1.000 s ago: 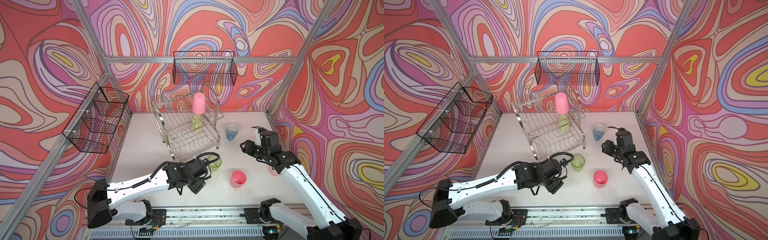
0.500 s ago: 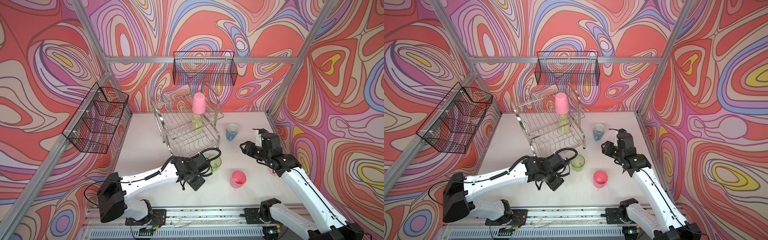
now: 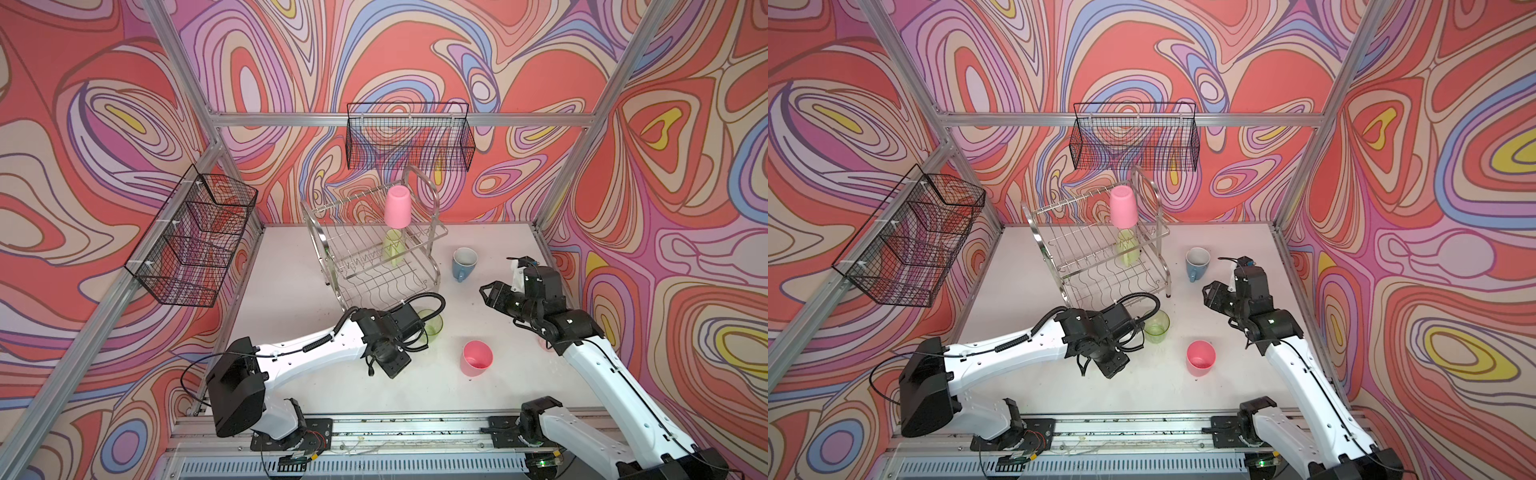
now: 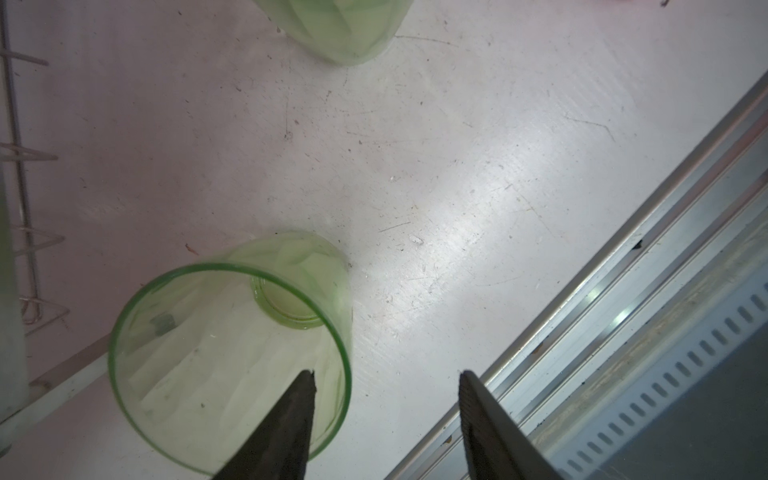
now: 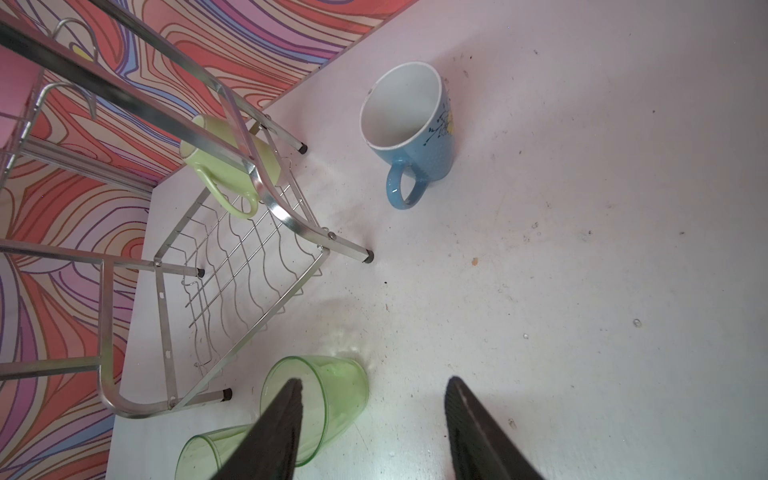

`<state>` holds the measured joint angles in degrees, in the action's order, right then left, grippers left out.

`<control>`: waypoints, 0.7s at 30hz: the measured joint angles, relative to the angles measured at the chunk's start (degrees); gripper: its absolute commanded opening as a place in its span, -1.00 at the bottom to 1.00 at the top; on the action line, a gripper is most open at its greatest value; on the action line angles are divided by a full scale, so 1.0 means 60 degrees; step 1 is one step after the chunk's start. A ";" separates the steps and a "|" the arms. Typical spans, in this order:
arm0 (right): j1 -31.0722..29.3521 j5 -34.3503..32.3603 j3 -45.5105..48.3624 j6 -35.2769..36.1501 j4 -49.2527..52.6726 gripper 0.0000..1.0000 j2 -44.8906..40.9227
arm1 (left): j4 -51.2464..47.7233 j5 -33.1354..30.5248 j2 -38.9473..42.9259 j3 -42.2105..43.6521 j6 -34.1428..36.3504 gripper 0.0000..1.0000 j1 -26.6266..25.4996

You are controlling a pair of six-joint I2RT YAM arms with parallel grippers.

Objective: Load the cups into the dish rack
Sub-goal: 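Lower the left gripper around the rim of the green glass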

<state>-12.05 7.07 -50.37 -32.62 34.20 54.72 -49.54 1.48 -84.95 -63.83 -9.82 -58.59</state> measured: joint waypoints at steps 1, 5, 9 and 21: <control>0.0000 0.0004 0.0015 0.0000 -0.0022 0.14 0.0000 | 0.0004 0.0000 -0.0015 0.0004 0.0029 0.07 0.0036; 0.0000 0.0007 0.0098 0.0000 -0.0062 0.14 -0.0004 | 0.0000 0.0004 -0.0204 0.0000 0.0109 -0.02 0.0142; 0.0000 0.0007 0.0171 0.0000 -0.0062 0.14 -0.0011 | -0.0015 0.0004 -0.0419 0.0000 0.0142 -0.13 0.0149; 0.0000 0.0007 0.0277 -0.0004 -0.0251 0.13 -0.0040 | -0.0015 -0.0117 -0.0484 0.0004 0.0138 -0.31 0.0222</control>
<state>-12.05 7.11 -48.71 -32.64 32.69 54.48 -49.63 0.78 -87.85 -63.81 -8.99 -57.25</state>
